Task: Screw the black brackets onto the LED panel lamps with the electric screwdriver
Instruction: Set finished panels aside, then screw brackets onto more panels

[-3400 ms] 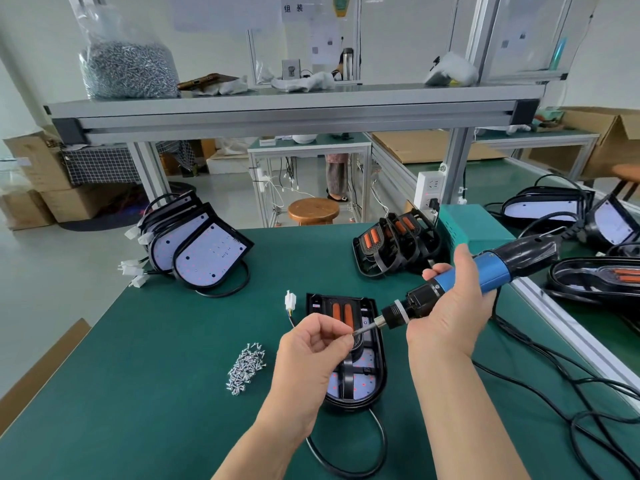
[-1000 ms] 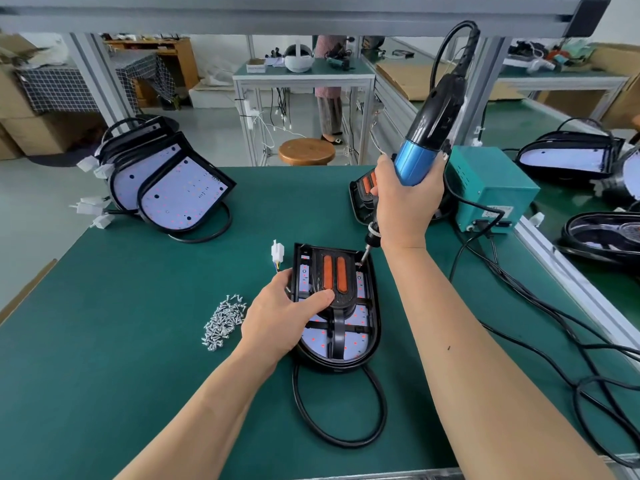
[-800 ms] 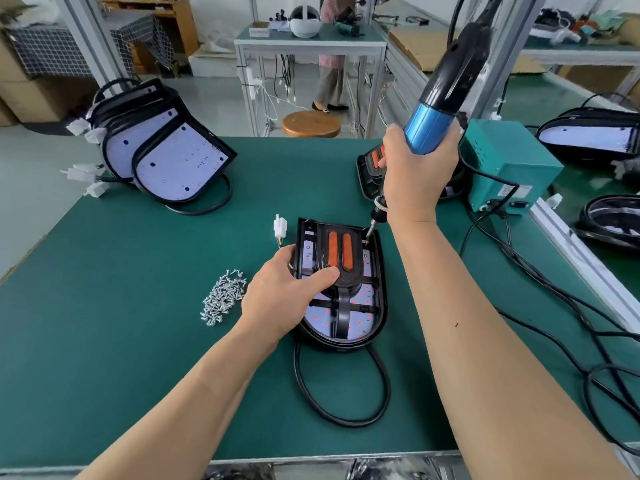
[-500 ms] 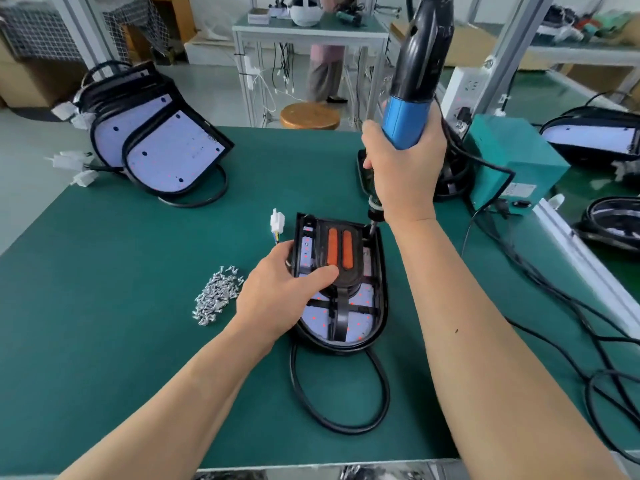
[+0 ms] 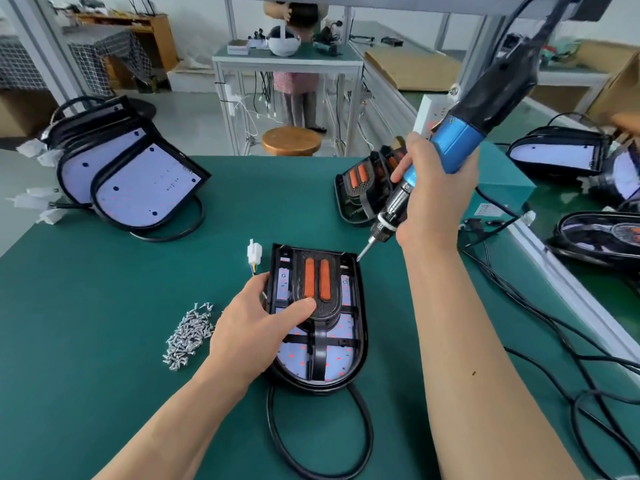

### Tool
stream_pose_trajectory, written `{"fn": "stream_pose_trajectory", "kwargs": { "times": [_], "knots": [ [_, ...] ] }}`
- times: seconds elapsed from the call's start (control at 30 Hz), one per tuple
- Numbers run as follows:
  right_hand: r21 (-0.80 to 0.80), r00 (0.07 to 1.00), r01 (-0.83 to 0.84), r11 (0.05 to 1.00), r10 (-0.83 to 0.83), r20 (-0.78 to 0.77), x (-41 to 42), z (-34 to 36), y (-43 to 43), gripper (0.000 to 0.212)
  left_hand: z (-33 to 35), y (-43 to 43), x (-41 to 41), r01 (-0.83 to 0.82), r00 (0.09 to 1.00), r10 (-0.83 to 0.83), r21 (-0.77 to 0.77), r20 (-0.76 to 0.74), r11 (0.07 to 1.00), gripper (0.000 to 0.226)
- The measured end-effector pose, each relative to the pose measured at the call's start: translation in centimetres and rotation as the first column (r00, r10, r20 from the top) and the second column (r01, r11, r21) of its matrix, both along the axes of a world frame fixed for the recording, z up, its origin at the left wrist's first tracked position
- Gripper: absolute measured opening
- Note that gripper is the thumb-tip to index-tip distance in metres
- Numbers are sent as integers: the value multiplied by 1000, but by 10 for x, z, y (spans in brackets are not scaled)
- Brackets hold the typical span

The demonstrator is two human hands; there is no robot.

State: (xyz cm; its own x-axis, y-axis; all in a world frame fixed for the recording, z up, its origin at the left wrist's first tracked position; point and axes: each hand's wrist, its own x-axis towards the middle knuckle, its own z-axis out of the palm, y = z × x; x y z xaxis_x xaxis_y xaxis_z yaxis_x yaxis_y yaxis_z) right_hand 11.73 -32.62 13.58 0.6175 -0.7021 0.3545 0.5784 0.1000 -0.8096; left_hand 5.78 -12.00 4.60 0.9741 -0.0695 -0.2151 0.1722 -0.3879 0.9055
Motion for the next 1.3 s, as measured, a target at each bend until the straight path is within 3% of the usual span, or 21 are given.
{"fn": "stream_pose_trajectory", "kwargs": {
  "times": [0.27,0.53,0.63,0.7,0.77,0.87,0.97,1.17,1.3],
  "knots": [
    [-102,991,-114,988,106,-78,8,-14,14,22,4,-1,-2,-9,1000,9,-9,1,1000,53],
    [-65,983,-150,987,141,-121,7,-22,15,22,6,-1,-1,1,1000,-1,-17,-21,1000,58],
    [20,988,-139,990,140,-63,4,-15,12,21,12,-1,-3,26,1000,-26,28,-15,999,76],
    [84,991,-133,988,135,-21,1,-9,10,19,18,-2,-4,-29,996,12,183,91,983,95],
    [141,990,-140,980,140,13,-3,-3,8,18,25,-7,-5,-119,949,21,293,315,949,84],
    [207,987,-160,965,151,56,-7,3,7,16,37,-21,1,-95,860,-82,315,503,944,37],
    [292,978,-203,935,176,113,-11,8,7,14,45,-39,8,15,869,-185,349,459,937,22],
    [398,968,-249,883,211,137,-13,12,3,12,45,-51,14,78,938,-93,60,335,995,5],
    [411,971,-241,879,214,112,-14,11,2,11,44,-51,14,37,931,-75,112,358,993,25]
  ]
}}
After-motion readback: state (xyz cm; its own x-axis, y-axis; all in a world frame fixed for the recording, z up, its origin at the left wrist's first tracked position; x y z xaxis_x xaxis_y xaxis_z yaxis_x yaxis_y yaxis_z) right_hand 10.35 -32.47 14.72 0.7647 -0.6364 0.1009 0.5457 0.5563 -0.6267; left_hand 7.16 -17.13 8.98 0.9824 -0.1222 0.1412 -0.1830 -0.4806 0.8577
